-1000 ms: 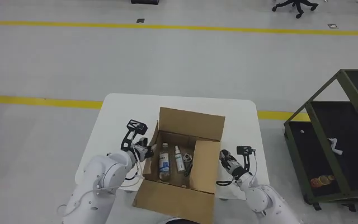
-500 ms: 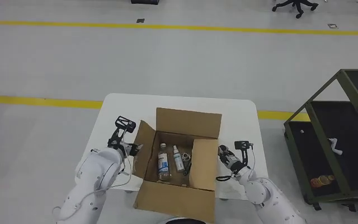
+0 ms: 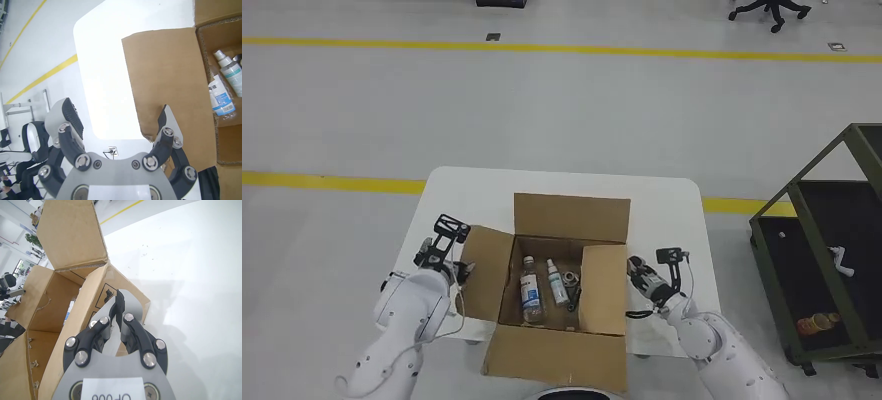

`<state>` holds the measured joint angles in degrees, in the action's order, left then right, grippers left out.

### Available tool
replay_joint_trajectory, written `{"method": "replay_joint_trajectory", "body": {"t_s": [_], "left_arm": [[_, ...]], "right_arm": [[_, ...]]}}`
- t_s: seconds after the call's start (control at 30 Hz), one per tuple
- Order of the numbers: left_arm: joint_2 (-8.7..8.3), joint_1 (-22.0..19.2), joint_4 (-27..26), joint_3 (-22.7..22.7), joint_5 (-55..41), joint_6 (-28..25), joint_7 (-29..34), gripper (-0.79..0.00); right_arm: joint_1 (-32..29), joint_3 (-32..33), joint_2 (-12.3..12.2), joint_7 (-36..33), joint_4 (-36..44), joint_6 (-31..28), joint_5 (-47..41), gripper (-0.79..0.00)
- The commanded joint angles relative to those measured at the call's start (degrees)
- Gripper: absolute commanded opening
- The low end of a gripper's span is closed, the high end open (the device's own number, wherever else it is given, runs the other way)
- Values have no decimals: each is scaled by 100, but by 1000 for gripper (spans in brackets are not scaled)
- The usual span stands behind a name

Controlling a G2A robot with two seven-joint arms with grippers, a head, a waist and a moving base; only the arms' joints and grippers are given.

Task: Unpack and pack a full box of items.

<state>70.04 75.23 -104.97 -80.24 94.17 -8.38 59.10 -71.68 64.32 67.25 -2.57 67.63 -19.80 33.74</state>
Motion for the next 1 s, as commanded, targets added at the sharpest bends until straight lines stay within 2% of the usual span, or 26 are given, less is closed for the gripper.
{"method": "replay_joint_trajectory", "body": {"t_s": [0.0, 0.2, 0.97], "left_arm": [[-2, 31, 39, 15, 139, 10, -11, 0], [-4, 88, 198, 113, 592, 18, -51, 0], [77, 141, 580, 312, 617, 69, -128, 0]], "right_arm": [[-21, 6, 5, -8, -22, -13, 0, -785], [-60, 43, 19, -31, -42, -29, -17, -785], [-156, 146, 64, -188, 125, -33, 42, -785]]}}
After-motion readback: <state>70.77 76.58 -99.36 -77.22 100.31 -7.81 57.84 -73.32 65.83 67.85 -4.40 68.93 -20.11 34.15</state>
